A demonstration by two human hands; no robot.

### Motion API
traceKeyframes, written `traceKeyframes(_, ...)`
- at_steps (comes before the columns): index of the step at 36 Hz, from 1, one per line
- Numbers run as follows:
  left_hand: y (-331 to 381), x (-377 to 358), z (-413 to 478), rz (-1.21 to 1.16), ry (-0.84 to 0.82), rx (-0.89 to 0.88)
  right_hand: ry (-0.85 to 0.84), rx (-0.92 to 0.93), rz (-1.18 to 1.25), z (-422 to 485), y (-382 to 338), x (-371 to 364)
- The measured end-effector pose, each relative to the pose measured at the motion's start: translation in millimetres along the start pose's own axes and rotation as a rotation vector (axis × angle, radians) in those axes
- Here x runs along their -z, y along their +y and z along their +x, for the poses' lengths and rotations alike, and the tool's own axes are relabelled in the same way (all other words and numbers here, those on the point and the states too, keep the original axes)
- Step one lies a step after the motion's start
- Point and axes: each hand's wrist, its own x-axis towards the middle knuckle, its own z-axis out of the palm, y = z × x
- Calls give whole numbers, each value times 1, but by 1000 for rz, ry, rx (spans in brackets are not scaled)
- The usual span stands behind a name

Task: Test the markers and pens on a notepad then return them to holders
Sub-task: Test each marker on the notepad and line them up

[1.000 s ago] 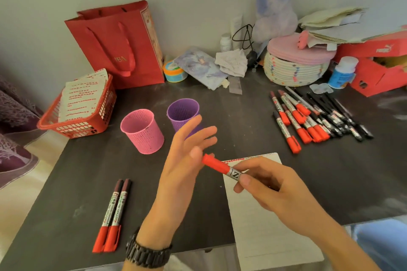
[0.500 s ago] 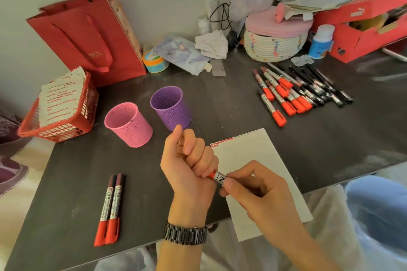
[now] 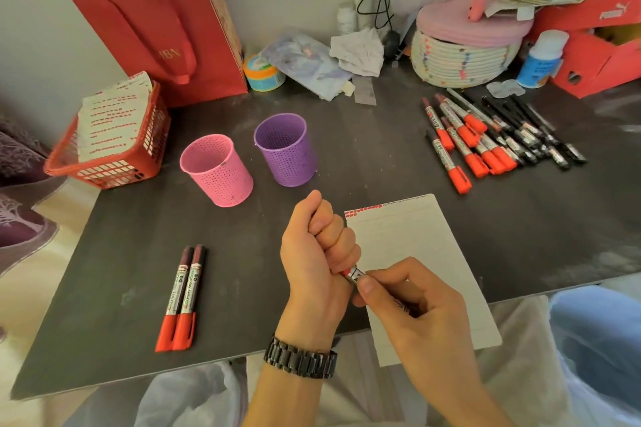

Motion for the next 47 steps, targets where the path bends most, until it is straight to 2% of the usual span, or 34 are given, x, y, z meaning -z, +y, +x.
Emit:
traceKeyframes(8,14,14,8,103,-49,-58,-150,-1,-57,23,-3,1)
traceKeyframes(10,15,21,8,256,-50,-122,-169,-2,-86,28,-4,2)
traceKeyframes(13,17,37,7,616,-49,-272,-172,0,-152,37,-5,6)
traceKeyframes(18,28,72,-4,932,-96,-263,-217,4,-252,56,-6,11)
traceKeyframes(20,33,86,-11,927,-79,-276,-254,-9,-249,63,-7,10)
traceKeyframes(26,42,120,-40,850,72,-315,-228,-181,77,84,-1,-11)
traceKeyframes(31,39,138,-64,916,104,-302,-212,-283,87,97,-4,-51)
traceKeyframes(34,56,152,-73,1025,180,-368,-314,-317,99,102,-7,-78)
traceKeyframes(37,84,174,-72,1100,376,-497,-446,-347,42,108,-2,-104)
traceKeyframes(40,109,196,-67,1254,511,-548,-561,-328,-51,110,6,-128)
traceKeyframes(42,117,209,-67,1347,511,-514,-599,-273,-132,110,10,-143)
traceKeyframes(47,107,229,-79,1458,317,-382,-635,-162,-367,113,17,-172)
